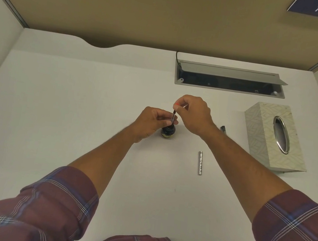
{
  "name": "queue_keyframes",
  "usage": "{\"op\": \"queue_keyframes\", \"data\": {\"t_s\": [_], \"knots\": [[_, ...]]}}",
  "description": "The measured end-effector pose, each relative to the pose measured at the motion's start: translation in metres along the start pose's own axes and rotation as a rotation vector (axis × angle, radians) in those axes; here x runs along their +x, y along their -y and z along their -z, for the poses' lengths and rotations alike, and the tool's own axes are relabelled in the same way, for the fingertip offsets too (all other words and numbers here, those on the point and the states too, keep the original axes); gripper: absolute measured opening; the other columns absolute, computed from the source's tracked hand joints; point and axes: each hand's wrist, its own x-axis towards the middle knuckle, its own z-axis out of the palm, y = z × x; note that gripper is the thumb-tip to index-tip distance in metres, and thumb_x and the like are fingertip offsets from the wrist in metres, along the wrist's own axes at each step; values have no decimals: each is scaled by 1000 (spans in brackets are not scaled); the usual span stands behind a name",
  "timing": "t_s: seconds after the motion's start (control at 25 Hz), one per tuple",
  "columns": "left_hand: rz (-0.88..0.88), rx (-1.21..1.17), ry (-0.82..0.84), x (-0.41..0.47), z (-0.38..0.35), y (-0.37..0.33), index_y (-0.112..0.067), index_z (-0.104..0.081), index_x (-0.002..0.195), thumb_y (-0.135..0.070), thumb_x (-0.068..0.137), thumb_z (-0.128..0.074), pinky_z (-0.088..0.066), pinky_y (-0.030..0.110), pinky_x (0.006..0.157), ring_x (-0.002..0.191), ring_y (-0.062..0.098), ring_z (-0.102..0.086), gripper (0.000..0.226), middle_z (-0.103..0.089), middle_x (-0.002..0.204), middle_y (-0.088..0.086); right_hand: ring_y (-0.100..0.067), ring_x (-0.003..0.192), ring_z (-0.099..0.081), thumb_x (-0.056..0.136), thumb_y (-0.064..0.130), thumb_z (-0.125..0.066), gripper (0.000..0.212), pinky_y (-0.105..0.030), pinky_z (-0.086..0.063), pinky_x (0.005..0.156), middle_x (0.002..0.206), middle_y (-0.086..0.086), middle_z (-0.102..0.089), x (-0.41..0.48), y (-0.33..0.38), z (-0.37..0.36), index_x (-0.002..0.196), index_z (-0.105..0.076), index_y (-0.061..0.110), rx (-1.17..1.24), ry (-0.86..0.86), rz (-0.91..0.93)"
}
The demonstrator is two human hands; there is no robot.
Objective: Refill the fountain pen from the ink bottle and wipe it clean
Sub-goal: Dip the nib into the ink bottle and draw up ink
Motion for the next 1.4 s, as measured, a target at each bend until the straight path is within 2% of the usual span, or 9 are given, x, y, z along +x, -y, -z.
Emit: {"op": "queue_keyframes", "data": {"t_s": [0.12,0.28,0.56,0.76,0.92,1.04,1.12,1.24,1.4], "knots": [[-9,-6,-6,-1,-1,1,-2,-77,124,2,99,-68,-57,32,108,119,25,-76,27,-83,116,13,-12,94,-67,96,32,-64,10,-55,-51,99,90,20,-69,-2,-1,1,88,-68,36,20,16,1],[-12,6,-8,-1,-1,-1,-3,-77,124,2,100,-68,-57,26,103,118,23,-76,27,-83,116,11,-10,91,-69,89,45,-71,8,-54,-52,97,86,19,-70,-2,-1,2,89,-69,36,51,-7,3],[-5,30,-12,-1,1,-1,-5,-78,125,1,100,-68,-57,31,107,119,23,-76,28,-83,118,10,-8,92,-62,99,30,-64,10,-47,-45,101,91,19,-66,-2,-2,5,98,-73,33,-52,-21,9],[-4,27,-12,-2,-1,0,-7,-79,123,2,99,-69,-57,35,108,118,23,-77,28,-83,118,9,-6,91,-61,99,29,-63,13,-45,-45,99,94,18,-69,-7,-3,1,102,-75,33,-63,-59,3],[14,19,-3,-5,-2,-4,-6,-77,124,6,97,-69,-59,29,103,115,19,-78,31,-83,117,8,-9,93,-66,99,30,-64,12,-49,-46,101,98,15,-74,-11,-4,-2,101,-76,32,-43,-59,0],[-3,70,-26,-5,-6,-6,-2,-77,124,8,96,-69,-59,20,94,105,8,-79,30,-82,115,8,-11,93,-69,95,35,-68,8,-49,-49,100,90,18,-69,-13,-6,-4,99,-74,32,-6,-69,-12],[-19,106,-43,-5,-8,-7,-3,-77,124,7,96,-69,-59,19,94,105,7,-79,31,-82,115,8,-11,88,-68,89,45,-72,13,-45,-49,95,84,18,-68,-13,-6,-4,91,-70,33,7,-91,-38],[-21,102,-34,-4,-8,-6,-1,-77,124,8,97,-68,-60,23,97,108,14,-79,30,-82,116,11,-11,84,-64,90,49,-71,18,-39,-40,88,79,15,-66,-10,-5,-1,84,-67,32,-70,-96,-49],[-28,127,-42,-3,-8,-7,1,-77,122,9,97,-66,-58,18,93,98,5,-79,29,-82,114,14,-14,92,-65,98,36,-62,13,-36,-25,85,89,13,-71,-10,2,0,93,-73,31,-173,-83,-28]]}}
